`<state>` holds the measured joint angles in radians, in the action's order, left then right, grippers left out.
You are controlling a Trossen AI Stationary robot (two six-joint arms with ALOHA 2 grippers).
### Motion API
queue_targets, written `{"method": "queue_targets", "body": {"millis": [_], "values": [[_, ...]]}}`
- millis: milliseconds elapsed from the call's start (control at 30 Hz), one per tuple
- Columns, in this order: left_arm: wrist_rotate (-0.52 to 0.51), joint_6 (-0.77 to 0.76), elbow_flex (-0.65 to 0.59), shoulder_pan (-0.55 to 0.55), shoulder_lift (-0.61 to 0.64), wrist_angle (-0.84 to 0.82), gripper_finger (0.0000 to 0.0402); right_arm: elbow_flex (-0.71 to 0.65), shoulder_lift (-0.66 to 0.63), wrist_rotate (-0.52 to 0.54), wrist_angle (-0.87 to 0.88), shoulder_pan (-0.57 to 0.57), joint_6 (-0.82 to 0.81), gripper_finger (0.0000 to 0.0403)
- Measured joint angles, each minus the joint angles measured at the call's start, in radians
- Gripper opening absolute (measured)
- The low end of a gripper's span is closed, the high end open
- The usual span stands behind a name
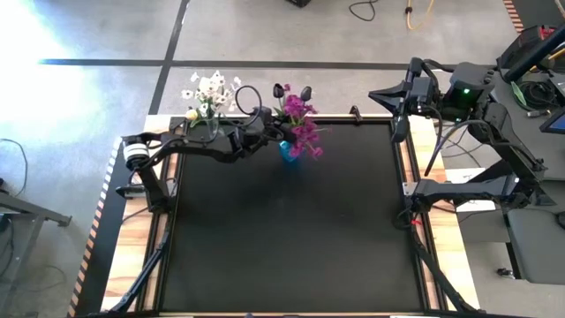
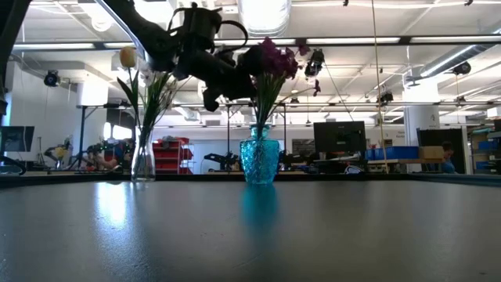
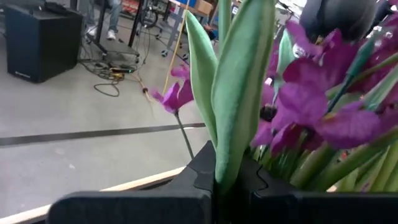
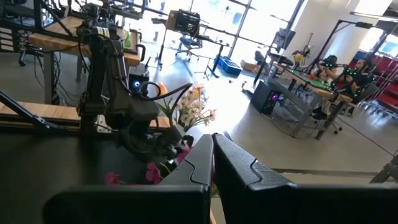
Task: Sort flowers into vase by color
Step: Put the black flower into the blue vase
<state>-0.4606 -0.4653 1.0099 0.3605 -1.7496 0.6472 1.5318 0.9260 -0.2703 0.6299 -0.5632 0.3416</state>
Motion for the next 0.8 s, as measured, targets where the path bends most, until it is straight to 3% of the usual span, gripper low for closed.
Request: {"method": "queue_targets", "body": {"millis": [167, 500, 800], "values": [[0.000, 0.049, 0.011, -0.002, -0.002, 0.003, 0.0005, 0.000, 0.000, 0.000, 0.000, 0.000, 0.000, 0.0009], [0.084, 0.103, 0.010, -0.010, 0.015, -0.091, 0.0067, 0.000, 0.000, 0.000, -0.007, 0.000, 0.001, 0.0009], [0.087, 0.159, 0.011, -0.024, 0.062, -0.212, 0.0100, 0.000, 0.000, 0.000, -0.009, 0.000, 0.000, 0.0009]]}}
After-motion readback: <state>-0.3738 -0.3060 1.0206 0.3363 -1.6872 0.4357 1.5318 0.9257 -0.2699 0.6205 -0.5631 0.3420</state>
